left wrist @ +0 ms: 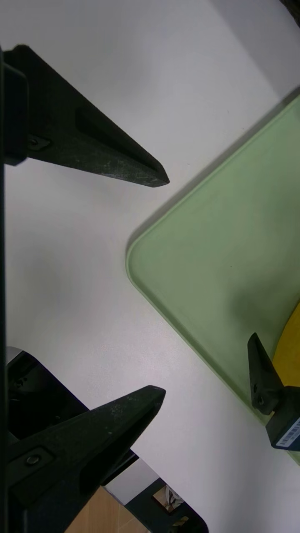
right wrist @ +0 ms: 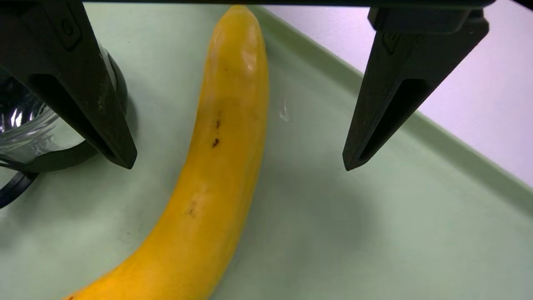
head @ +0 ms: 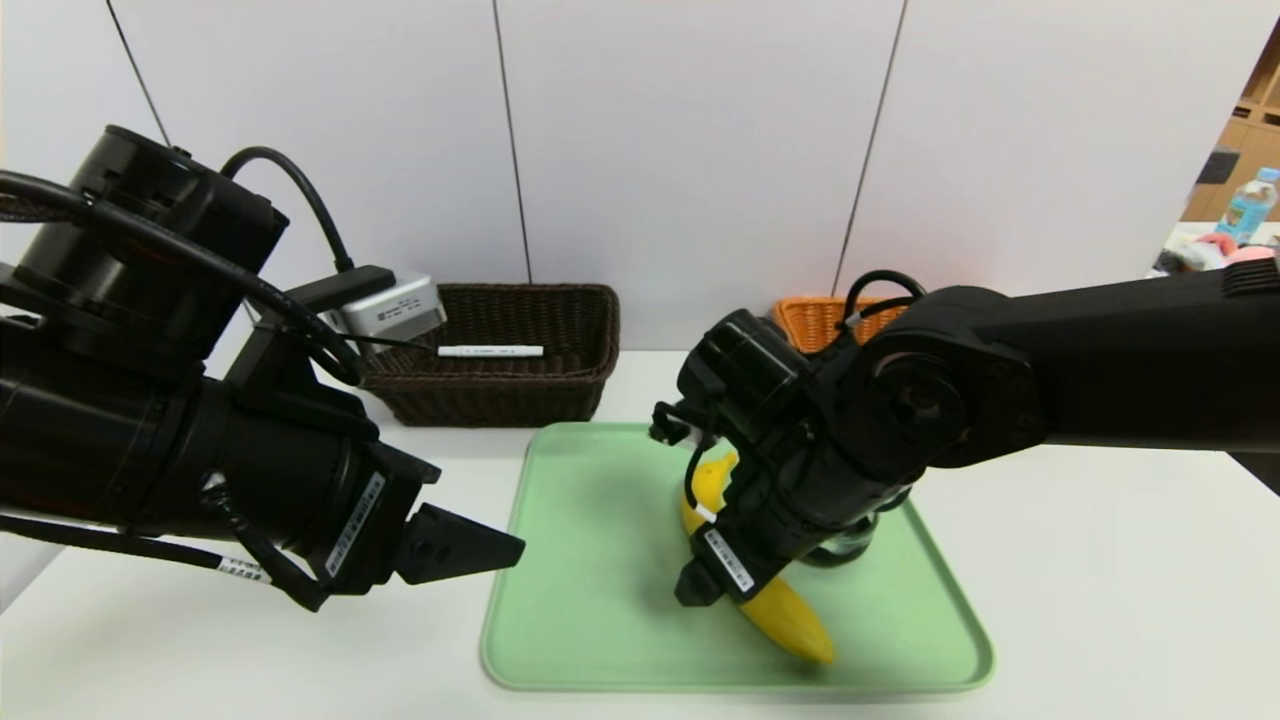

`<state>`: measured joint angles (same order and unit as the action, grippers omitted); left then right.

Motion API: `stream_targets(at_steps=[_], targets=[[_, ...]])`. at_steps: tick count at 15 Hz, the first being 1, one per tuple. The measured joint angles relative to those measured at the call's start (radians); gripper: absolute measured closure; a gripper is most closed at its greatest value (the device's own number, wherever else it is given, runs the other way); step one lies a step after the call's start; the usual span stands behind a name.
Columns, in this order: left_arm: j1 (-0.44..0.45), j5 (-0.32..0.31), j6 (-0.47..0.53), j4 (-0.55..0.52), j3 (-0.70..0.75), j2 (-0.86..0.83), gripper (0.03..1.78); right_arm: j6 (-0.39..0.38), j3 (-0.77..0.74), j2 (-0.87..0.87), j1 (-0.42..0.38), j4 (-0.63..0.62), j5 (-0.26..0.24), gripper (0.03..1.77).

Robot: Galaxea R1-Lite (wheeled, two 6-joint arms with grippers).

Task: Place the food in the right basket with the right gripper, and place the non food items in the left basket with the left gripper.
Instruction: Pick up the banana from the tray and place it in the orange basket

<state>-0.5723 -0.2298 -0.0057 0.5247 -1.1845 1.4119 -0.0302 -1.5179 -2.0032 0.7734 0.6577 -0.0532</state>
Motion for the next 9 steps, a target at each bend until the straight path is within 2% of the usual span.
stream_targets(at_steps=[9], targets=[[-0.001, -0.002, 0.0, -0.001, -0.001, 0.004, 0.12, -0.009, -0.004, -0.038, -0.005, 0.002, 0.014, 0.09]])
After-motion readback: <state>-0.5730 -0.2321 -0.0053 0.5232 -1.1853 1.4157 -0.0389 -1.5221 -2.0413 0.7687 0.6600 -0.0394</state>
